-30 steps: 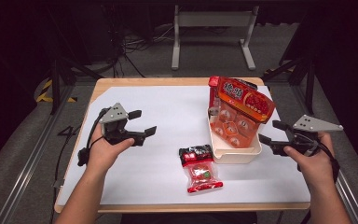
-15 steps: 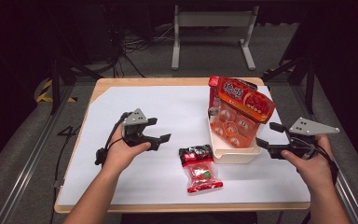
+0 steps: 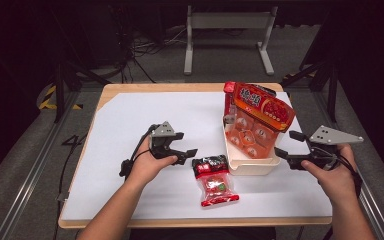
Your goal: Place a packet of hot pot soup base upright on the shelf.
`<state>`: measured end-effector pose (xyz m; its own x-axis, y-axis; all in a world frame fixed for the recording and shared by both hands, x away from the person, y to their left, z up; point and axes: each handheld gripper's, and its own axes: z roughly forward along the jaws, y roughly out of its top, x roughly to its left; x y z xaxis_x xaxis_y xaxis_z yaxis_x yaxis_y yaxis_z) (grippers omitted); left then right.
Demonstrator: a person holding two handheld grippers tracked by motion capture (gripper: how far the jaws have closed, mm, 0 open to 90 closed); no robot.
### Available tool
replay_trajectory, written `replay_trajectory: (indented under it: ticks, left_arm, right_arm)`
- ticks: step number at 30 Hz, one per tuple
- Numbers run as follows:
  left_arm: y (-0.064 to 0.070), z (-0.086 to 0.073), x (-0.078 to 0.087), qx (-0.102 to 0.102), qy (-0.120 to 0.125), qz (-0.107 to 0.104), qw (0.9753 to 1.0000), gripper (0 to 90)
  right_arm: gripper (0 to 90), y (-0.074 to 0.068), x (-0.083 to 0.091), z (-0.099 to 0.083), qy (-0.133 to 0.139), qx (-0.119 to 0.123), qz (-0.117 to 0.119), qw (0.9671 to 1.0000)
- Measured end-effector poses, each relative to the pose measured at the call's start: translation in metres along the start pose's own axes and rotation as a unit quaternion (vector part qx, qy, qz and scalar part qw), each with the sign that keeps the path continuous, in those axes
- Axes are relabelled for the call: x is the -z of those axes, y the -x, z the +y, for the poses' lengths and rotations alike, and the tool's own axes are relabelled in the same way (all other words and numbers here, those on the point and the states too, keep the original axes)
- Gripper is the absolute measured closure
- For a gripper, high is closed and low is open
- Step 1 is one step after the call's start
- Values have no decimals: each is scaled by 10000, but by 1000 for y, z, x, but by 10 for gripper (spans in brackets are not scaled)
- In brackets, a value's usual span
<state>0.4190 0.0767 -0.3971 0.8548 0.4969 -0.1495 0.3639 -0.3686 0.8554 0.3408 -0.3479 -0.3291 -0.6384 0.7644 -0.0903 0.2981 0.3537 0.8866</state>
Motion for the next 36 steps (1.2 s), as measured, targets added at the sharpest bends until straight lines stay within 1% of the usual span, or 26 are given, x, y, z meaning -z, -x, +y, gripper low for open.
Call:
replay_trajectory:
  ticks: [4,9,13,16,17,20,24,27,35,36]
  left_arm:
    - [2,-2,-8,37,-67,-116,9999,208]
    - [3,-5,-16,37,-170,-156,9997,211]
    - [3,-10,-24,131,-328,-203,9992,214]
    - [3,-12,-28,162,-370,-241,9989,217]
    - [3,-14,-30,191,-441,-246,9985,217]
    - [4,-18,-34,244,-552,-282,9978,231]
    - [5,-20,-37,259,-629,-300,9972,239]
    - [6,-22,-39,314,-700,-337,9965,250]
    - [8,-26,-43,469,-959,-493,9931,293]
    - [8,-26,-43,463,-983,-502,9928,295]
  right_arm:
    - [229,0,0,0,-16,11,-8,10000]
    - [227,-1,-1,0,-32,42,-5,10000]
    - [227,-1,-3,0,-50,51,5,10000]
    - [226,-1,-3,0,-53,63,9,10000]
    - [225,-1,-3,0,-49,58,14,10000]
    - [224,-1,-3,-1,-57,68,8,10000]
    - [223,-1,-3,-1,-63,65,10,10000]
    - [221,-1,-3,-1,-59,76,19,10000]
    - [219,-1,-4,-1,-76,77,35,9999]
    - [220,-2,-4,-1,-81,78,40,9999]
